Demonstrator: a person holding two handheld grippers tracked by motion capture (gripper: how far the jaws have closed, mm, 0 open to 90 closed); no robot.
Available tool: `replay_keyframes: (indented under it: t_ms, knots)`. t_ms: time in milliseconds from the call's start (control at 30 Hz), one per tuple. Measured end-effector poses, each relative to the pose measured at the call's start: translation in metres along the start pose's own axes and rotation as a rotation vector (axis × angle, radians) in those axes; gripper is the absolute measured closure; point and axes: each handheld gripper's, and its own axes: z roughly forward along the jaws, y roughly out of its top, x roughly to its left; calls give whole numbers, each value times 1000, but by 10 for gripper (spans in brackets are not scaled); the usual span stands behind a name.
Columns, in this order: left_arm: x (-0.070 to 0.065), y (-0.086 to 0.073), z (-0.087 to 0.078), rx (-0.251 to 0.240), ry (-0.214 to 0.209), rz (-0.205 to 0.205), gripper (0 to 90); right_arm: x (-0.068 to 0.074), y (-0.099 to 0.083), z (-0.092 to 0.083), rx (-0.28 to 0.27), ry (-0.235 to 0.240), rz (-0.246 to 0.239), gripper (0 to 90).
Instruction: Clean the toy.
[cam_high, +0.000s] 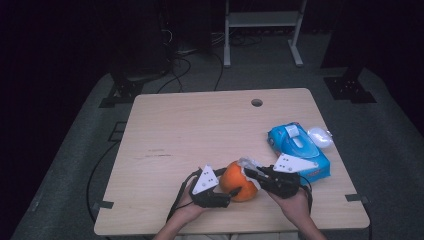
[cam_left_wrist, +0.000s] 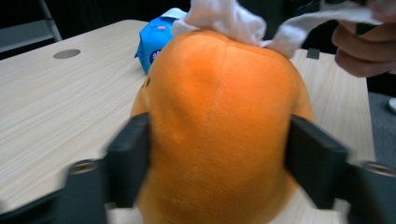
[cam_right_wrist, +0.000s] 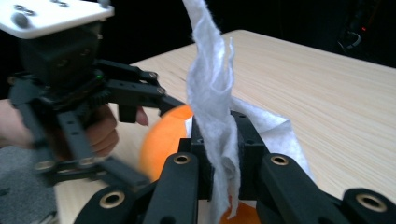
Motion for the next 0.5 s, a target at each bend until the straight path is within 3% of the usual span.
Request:
replay_keyframes:
  t_ms: [100, 200, 333, 367, 500]
  knots:
    - [0, 5, -6, 12, -7, 6, 408, 9, 5, 0, -6, 35, -28, 806]
    - [1, 7, -12, 16, -5, 10, 429, 10, 7, -1, 0, 19, -58, 806]
    - [7, 8, -18, 0, 6, -18, 438, -5, 1, -3, 13, -39, -31, 806]
    - [8, 7, -18, -3, 6, -27, 435, -9, -1, -3, 15, -45, -3, 806]
    - [7, 5, -12, -31, 38, -24, 239, -10, -4, 1, 29, -52, -11, 806]
